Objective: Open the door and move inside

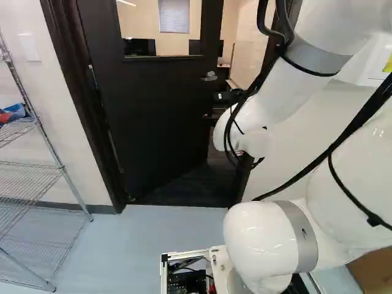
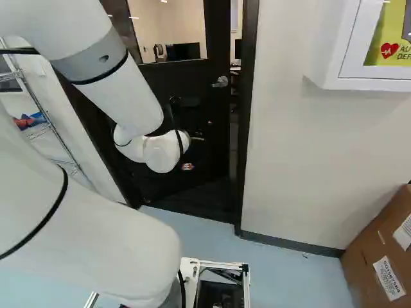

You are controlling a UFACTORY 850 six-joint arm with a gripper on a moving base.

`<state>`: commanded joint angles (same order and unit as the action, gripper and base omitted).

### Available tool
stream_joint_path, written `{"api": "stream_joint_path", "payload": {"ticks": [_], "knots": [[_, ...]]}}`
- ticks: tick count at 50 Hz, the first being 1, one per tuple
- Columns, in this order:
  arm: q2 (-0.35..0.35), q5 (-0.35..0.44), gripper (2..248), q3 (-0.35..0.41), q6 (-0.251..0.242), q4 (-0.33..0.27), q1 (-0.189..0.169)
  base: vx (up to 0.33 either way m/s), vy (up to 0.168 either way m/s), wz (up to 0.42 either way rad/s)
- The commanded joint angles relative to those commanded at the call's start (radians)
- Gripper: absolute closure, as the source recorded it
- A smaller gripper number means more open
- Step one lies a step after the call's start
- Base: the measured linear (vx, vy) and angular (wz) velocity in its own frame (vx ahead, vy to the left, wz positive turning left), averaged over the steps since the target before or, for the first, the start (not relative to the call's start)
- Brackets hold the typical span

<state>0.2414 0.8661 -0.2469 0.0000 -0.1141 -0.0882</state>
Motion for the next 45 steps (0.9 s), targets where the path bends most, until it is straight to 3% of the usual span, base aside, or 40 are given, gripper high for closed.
{"api": "stream_joint_path", "payload": {"ticks": [45], "knots": [[0.000,0.000,3,0.000,0.000,0.000,0.000,0.124,0.065,-0.022]]}}
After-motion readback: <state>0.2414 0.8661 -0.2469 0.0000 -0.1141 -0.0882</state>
